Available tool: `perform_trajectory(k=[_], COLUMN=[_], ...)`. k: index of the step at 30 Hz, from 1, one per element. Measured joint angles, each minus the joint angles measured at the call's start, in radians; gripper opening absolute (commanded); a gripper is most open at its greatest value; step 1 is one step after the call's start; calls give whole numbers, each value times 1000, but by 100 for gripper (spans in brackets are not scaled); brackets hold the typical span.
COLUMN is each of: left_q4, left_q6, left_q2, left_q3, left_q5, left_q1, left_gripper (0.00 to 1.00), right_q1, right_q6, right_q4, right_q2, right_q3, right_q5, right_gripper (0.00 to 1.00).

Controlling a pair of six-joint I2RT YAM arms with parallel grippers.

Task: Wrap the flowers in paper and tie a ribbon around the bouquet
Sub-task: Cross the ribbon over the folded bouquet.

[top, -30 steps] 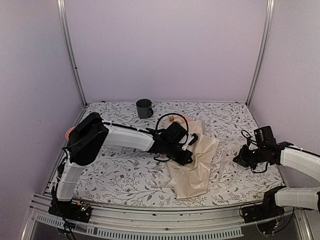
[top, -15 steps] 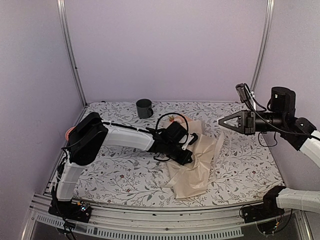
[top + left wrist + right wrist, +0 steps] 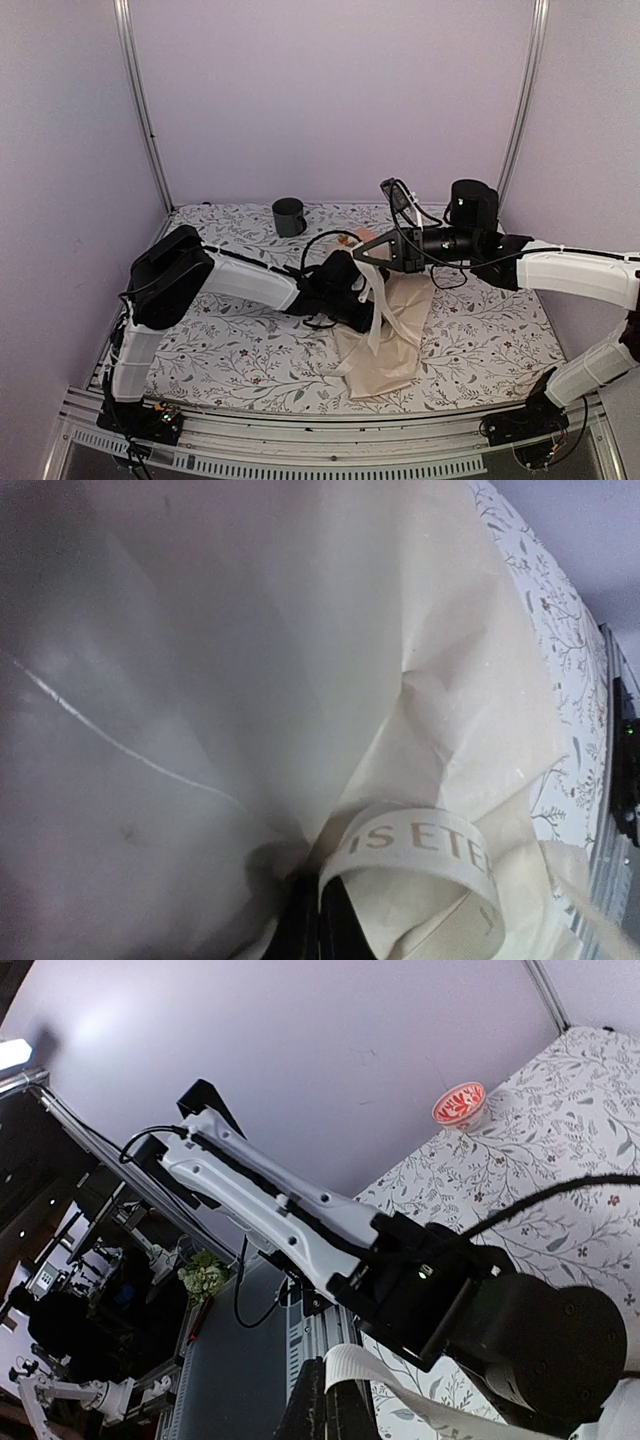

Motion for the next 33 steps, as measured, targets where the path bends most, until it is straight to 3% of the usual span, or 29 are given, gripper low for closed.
perform_trajectory(k=[6,11,23,28,33], left_q4=[53,105,171,88,-105], left_q6=[-30,-52,-54,123,385], left_q2=[-5,-45,-220,-365,-375], left_q3=[-31,-98,-243,-247,-35], left_q5=[23,28,38,28,-41], left_q1=[7,10,10,-21,-121], left_gripper=[0,0,0,0,0], right_q1=[-44,-154,-220,-223,-223], right_q6=[68,178,261,225,112], right_q4=[157,319,395,275,113], right_q2=[109,169,479,531,549], right_q3=[-164,-325,-247,-153,-56], right_q5=[13,13,50,74,74], right_gripper=[0,0,0,0,0])
